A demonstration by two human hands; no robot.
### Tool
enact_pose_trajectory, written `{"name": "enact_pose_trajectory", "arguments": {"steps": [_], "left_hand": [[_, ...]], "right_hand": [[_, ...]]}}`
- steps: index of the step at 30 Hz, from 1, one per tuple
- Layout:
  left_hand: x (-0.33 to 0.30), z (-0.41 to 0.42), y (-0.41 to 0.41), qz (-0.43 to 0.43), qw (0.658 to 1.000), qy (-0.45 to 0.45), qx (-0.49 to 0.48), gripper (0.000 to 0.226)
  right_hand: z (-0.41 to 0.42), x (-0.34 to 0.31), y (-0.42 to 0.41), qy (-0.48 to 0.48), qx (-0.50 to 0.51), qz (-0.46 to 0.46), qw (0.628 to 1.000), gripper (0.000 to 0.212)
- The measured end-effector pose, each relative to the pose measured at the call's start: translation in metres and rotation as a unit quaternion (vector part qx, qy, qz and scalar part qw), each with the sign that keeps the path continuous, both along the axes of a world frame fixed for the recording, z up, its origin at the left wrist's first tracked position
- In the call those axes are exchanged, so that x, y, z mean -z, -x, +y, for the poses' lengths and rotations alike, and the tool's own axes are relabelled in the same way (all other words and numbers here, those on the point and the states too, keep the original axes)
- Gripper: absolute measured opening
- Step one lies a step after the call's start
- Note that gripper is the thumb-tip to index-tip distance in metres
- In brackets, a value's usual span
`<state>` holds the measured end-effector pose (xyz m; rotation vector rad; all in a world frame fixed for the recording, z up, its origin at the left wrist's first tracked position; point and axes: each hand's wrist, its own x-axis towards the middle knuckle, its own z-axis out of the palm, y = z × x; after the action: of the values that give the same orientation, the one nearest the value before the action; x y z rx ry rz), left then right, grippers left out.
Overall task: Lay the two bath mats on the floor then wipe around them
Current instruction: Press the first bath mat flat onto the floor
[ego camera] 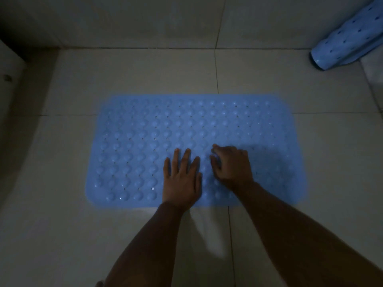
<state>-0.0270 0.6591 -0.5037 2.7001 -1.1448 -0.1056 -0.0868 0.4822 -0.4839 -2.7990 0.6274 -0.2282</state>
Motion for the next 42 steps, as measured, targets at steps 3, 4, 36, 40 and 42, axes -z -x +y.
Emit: {"name": "enact_pose_trajectory", "arguments": {"steps": [3, 4, 36, 40, 42], "left_hand": [[0.006, -0.004, 0.006, 0.022, 0.999, -0.025, 0.027, 0.059], [0.008, -0.007, 0.006, 0.023, 0.999, -0.033, 0.035, 0.062], [-0.039, 0.070, -0.069, 0.024, 0.997, 0.013, -0.076, 0.053], [-0.034, 0.096, -0.077, -0.008, 0.995, 0.007, -0.103, 0.051], [-0.029, 0.104, -0.078, -0.010, 0.994, 0.003, -0.108, 0.052]], "right_hand": [[-0.016, -0.016, -0.006, 0.002, 0.028, 0.005, 1.000, 0.031], [-0.021, -0.018, -0.007, -0.001, 0.040, 0.001, 0.999, 0.031], [0.067, -0.023, -0.057, -0.076, -0.054, -0.031, 0.995, 0.040], [0.142, 0.014, -0.059, -0.077, -0.070, 0.086, 0.991, 0.064], [0.163, 0.026, -0.058, -0.055, -0.057, 0.108, 0.991, 0.067]]}}
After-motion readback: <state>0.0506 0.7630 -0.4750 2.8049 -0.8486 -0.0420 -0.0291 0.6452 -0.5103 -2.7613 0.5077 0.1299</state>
